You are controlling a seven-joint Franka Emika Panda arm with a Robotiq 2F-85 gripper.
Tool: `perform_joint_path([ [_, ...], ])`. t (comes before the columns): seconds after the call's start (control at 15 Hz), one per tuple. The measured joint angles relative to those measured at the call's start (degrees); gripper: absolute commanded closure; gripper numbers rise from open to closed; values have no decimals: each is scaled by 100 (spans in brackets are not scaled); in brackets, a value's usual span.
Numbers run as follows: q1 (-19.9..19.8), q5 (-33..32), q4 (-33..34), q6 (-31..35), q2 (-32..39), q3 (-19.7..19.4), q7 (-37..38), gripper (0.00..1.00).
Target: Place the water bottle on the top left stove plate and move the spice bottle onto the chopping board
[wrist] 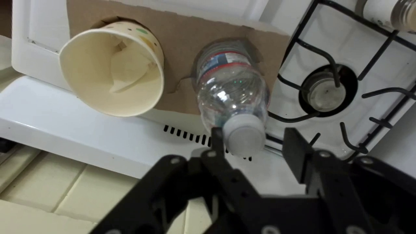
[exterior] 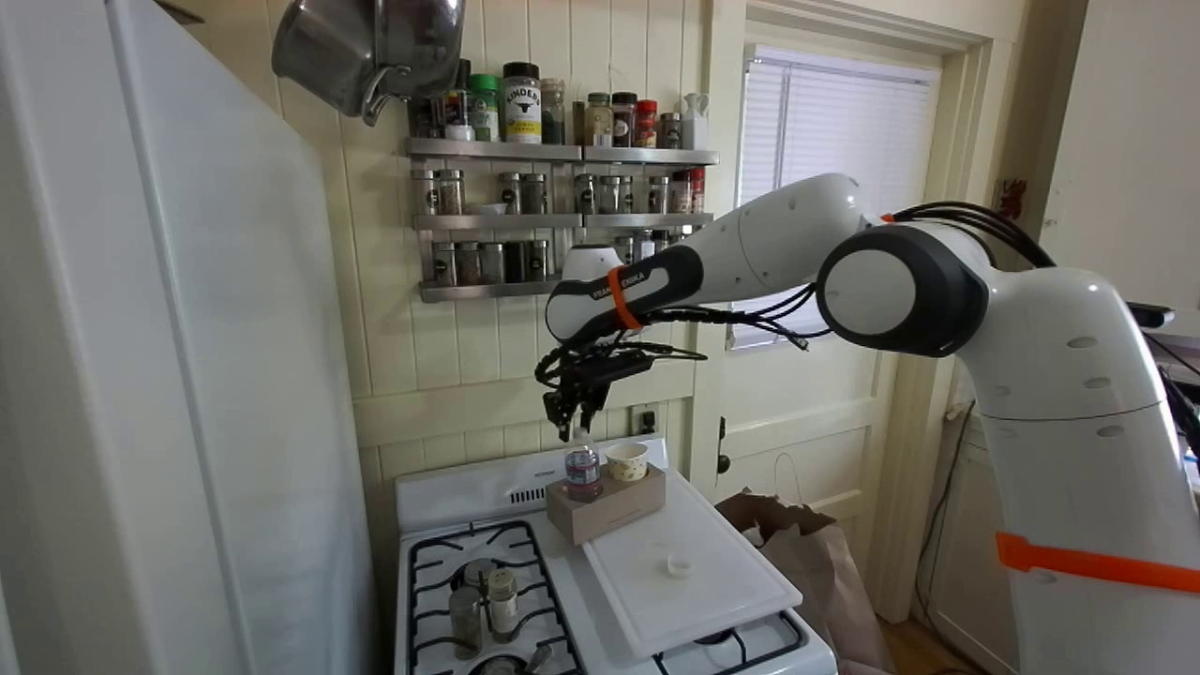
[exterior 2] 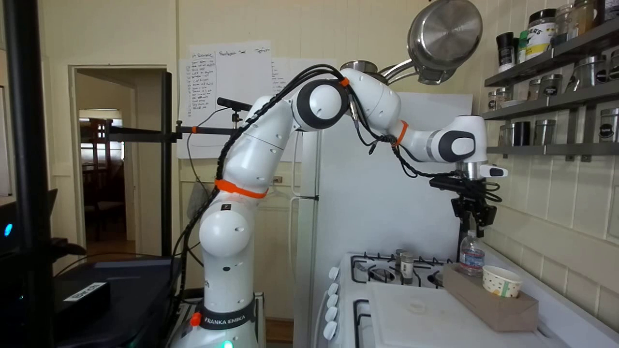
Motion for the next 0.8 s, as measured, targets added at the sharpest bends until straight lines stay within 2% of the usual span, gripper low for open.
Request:
perform_joint_path([
  [0.13,0,-18,-7,-68,-17,-10,30,93],
  [0.8,-3,-265,-111,-547,-373,-104,323,92],
])
